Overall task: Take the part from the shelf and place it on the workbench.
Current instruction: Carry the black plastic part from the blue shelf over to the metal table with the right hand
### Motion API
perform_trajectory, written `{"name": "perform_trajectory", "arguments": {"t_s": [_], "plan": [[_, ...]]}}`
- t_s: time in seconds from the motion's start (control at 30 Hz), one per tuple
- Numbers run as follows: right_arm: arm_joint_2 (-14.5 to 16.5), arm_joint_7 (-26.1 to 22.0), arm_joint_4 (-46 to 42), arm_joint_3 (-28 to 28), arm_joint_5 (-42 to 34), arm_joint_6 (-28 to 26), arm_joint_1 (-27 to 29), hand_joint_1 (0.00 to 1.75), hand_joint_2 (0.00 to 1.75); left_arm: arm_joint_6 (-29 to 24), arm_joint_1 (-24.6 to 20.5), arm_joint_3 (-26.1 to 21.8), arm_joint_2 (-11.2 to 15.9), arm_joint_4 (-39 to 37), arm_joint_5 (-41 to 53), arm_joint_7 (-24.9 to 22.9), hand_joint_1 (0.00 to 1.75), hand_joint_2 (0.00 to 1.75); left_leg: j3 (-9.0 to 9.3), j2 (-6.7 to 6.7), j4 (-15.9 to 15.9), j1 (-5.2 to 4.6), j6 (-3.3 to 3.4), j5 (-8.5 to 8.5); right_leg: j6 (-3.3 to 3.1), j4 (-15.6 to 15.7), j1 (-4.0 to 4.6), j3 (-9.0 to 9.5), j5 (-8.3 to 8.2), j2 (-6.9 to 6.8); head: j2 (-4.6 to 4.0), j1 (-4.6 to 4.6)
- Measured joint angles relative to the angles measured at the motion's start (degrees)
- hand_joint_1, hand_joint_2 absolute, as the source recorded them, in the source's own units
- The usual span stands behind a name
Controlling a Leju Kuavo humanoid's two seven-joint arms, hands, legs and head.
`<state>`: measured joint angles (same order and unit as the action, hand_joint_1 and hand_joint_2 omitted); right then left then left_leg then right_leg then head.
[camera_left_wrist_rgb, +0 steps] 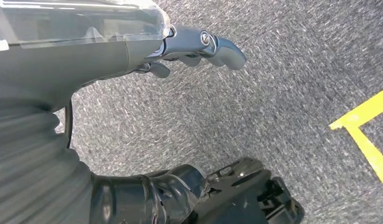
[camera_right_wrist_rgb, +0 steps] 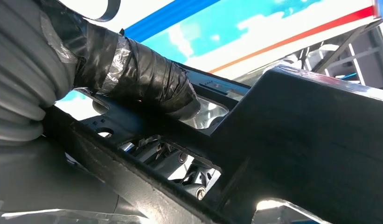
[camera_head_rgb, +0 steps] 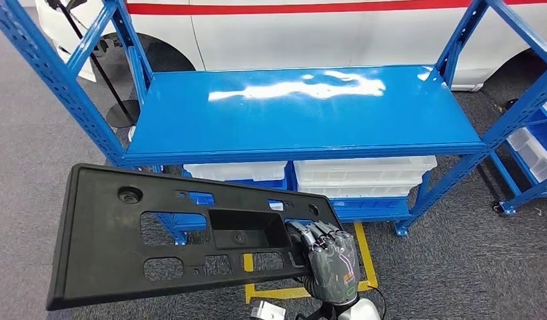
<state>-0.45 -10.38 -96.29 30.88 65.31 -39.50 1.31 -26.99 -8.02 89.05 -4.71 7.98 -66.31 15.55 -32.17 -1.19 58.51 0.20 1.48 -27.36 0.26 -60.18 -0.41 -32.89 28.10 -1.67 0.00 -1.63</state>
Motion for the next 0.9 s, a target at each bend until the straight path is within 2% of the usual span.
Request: {"name": "perform_trajectory", "arguments": {"t_s": [0.1,0.13,0.2,0.27,0.3,0.33,0.37,0.43,0.47,0.5,0.53,0.6,0.67,0.7,0.77,0.8,0.83,0.87,0.9], "plan": [[0.0,-0.4,-0.3,-0.2,0.0,0.0,0.6,1.75,1.75,0.0,0.0,0.0,0.0,0.0,0.0,0.1,0.00,1.75,-0.15,-0.50,0.2,-0.02,-0.89,-0.24,-0.81,0.5,0.04,-0.20,-0.17,0.58,0.00,0.04],[0.0,-0.4,-0.4,-0.2,0.0,0.0,0.7,1.75,1.75,0.0,0.0,0.0,0.0,0.0,0.0,0.1,0.00,1.75,-0.41,-0.34,1.0,0.06,-1.23,-0.94,-1.16,0.7,-0.06,-0.22,-0.36,0.80,0.00,0.04],[0.0,-0.4,-0.5,-0.2,0.0,0.0,0.8,1.75,1.75,0.0,0.0,0.0,0.0,0.0,0.0,0.1,0.00,1.75,-2.29,0.32,5.5,0.26,-1.78,-4.08,-1.68,0.9,-0.26,-0.30,-0.65,1.14,0.00,0.06],[0.0,-0.4,-0.5,-0.3,0.0,0.0,0.9,1.75,1.75,0.0,0.1,0.0,0.0,0.0,-0.1,0.1,0.00,1.75,-5.49,0.62,12.9,0.35,-2.07,-7.65,-1.85,0.8,-0.20,-0.51,-0.73,1.58,0.00,0.07],[0.0,-0.4,-0.5,-0.3,0.0,0.0,1.0,1.75,1.75,0.0,0.1,0.0,0.0,0.0,-0.1,0.1,0.00,1.75,-6.54,0.63,15.4,0.38,-2.12,-8.27,-1.88,0.8,-0.16,-0.56,-0.75,1.84,0.00,0.07],[0.0,-0.4,-0.5,-0.3,0.0,0.0,1.1,1.75,1.75,0.0,0.2,0.0,0.0,0.0,-0.1,0.1,0.00,1.75,-6.66,0.65,15.8,0.38,-2.07,-7.76,-1.89,0.8,-0.13,-0.56,-0.76,2.13,0.00,0.07],[0.0,-0.4,-0.5,-0.4,0.0,0.0,1.2,1.75,1.75,0.0,0.2,0.0,0.0,0.0,-0.1,0.1,0.00,1.75,-5.66,0.72,13.8,0.37,-1.92,-6.15,-1.89,0.7,-0.10,-0.51,-0.76,2.47,0.00,0.08],[0.0,-0.5,-0.6,-0.5,0.0,0.0,1.3,1.75,1.75,0.0,0.2,0.0,0.1,0.0,-0.1,0.2,0.00,1.75,-1.92,1.73,6.2,0.34,-1.33,-2.19,-1.82,0.7,-0.01,-0.38,-0.76,3.16,0.00,0.06],[0.0,-0.5,-0.7,-0.6,0.0,0.0,1.4,1.75,1.75,0.0,0.1,0.0,0.1,0.0,-0.1,0.2,0.00,1.75,-0.33,2.42,2.8,0.31,-1.02,-1.03,-1.67,0.6,0.03,-0.46,-0.81,3.49,0.00,0.07],[0.0,-0.5,-0.8,-0.7,0.0,0.0,1.5,1.75,1.75,0.0,0.1,0.0,0.1,0.0,-0.2,0.3,0.00,1.75,0.58,2.99,0.8,0.25,-0.78,-0.59,-1.44,0.6,0.03,-0.66,-0.91,3.74,0.00,0.06],[0.0,-0.6,-0.9,-0.8,0.0,0.0,1.7,1.75,1.75,0.0,0.1,0.0,0.2,0.0,-0.2,0.3,0.00,1.75,0.87,3.35,0.0,0.18,-0.63,-0.74,-1.15,0.6,0.00,-0.88,-1.06,3.97,0.00,0.05],[0.0,-1.0,-1.3,-1.3,0.0,0.0,2.4,1.75,1.75,0.0,0.1,0.0,0.2,0.0,-0.3,0.3,0.00,1.75,0.96,2.84,-0.7,0.30,-0.33,-0.47,-0.51,0.7,-0.09,-1.11,-1.23,4.36,0.00,0.06],[0.0,-1.6,-1.8,-2.0,0.0,0.0,3.1,1.75,1.75,-0.1,0.2,0.0,0.2,0.0,-0.4,0.3,0.00,1.75,1.24,2.11,-1.6,0.61,0.26,0.08,0.07,-1.1,0.03,-1.94,0.23,3.84,0.00,-0.08],[0.0,-1.9,-2.1,-2.4,0.0,-0.1,3.5,1.75,1.75,-0.1,0.2,0.0,0.2,0.0,-0.5,0.3,0.00,1.75,1.34,1.68,-1.9,0.76,0.49,0.30,0.28,-3.7,0.08,-3.10,1.83,3.33,0.00,-0.15],[0.1,-2.4,-2.3,-3.0,0.0,-0.1,4.2,1.75,1.75,-0.1,0.3,0.0,0.2,0.0,-0.7,0.3,0.00,1.75,1.29,0.90,-1.9,0.66,0.70,0.31,0.61,-10.8,0.02,-6.50,5.26,2.51,0.00,-0.26],[0.1,-2.7,-2.4,-3.4,0.0,-0.1,4.6,1.75,1.75,-0.1,0.3,0.0,0.2,0.0,-0.8,0.3,0.00,1.75,1.27,0.51,-1.8,0.63,0.72,0.26,0.76,-13.5,-0.09,-7.78,6.01,2.35,0.00,-0.26],[0.1,-2.9,-2.5,-3.8,-0.1,-0.1,5.1,1.75,1.75,-0.1,0.4,0.0,0.2,0.0,-0.9,0.3,0.00,1.75,1.26,0.13,-1.7,0.62,0.73,0.17,0.89,-14.4,-0.22,-8.18,5.70,2.22,0.00,-0.26],[0.1,-3.1,-2.6,-4.2,-0.2,-0.1,5.5,1.75,1.75,-0.1,0.4,0.0,0.2,0.0,-1.0,0.3,0.00,1.75,1.27,-0.20,-1.6,0.62,0.67,0.06,0.96,-12.9,-0.36,-7.45,4.32,2.01,0.00,-0.27],[0.2,-3.5,-2.9,-4.5,-0.3,-0.1,5.9,1.75,1.75,-0.1,0.4,0.0,0.2,0.0,-1.1,0.3,0.00,1.75,1.30,-0.51,-1.4,0.63,0.55,-0.11,0.99,-9.5,-0.48,-5.69,2.30,1.58,0.00,-0.27]]}}
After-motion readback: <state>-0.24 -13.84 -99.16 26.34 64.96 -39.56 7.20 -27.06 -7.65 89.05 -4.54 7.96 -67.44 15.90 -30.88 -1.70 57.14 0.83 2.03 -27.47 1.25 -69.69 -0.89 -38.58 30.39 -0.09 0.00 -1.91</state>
